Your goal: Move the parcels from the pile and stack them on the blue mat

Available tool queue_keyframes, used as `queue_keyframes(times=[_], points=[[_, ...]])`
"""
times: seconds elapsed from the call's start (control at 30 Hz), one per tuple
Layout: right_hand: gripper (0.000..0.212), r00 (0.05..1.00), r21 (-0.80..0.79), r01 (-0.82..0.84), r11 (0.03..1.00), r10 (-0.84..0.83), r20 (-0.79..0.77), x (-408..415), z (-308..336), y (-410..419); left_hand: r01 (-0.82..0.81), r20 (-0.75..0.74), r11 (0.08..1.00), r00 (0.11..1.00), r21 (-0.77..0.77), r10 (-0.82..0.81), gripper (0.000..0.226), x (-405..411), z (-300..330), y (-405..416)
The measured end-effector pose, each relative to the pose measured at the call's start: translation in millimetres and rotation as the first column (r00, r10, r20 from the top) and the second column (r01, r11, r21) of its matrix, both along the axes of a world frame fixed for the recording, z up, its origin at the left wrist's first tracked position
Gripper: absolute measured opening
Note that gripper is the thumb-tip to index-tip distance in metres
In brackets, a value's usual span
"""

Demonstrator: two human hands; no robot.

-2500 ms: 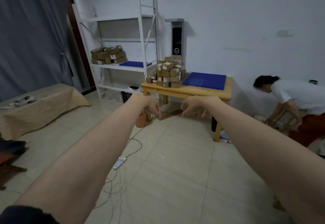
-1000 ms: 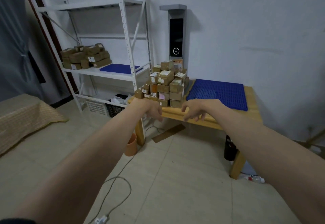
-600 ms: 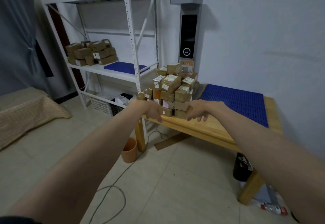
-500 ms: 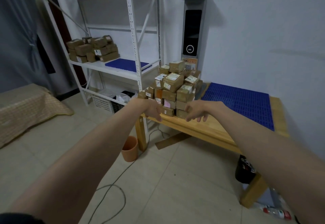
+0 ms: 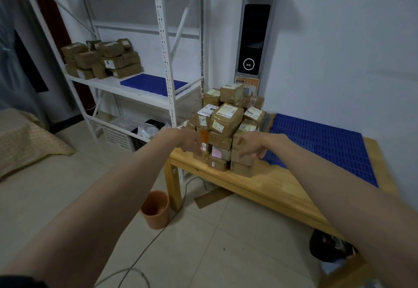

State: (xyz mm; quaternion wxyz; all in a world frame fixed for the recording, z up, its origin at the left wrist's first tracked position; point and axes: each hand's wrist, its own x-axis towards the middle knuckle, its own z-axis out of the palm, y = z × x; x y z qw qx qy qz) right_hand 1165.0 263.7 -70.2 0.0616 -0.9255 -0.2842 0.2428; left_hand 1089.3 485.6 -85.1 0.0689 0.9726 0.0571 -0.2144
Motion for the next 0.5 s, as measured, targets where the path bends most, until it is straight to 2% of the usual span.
queue_keyframes(times=[0.23,0.33,0.5], points=[[0.049,0.998,0.024,0.028,0.999,-0.029,0.052,76.3,5.7,41.3,0.057,0.015,0.998,0.998,-0.035,-0.056,0.040,95.5,0.0,52.3],[0.045,0.998,0.028,0.043,0.999,-0.044,0.036,105.5,2.2,49.6,0.109,-0.006,0.994,0.994,-0.018,-0.110,0.035,133.1,-6.9,62.1],[0.045,0.993,0.032,0.117,0.993,-0.116,-0.024,162.1,-10.0,59.5,0.110,0.026,0.992,0.994,-0.058,-0.108,0.040,197.1,-16.5,78.7]])
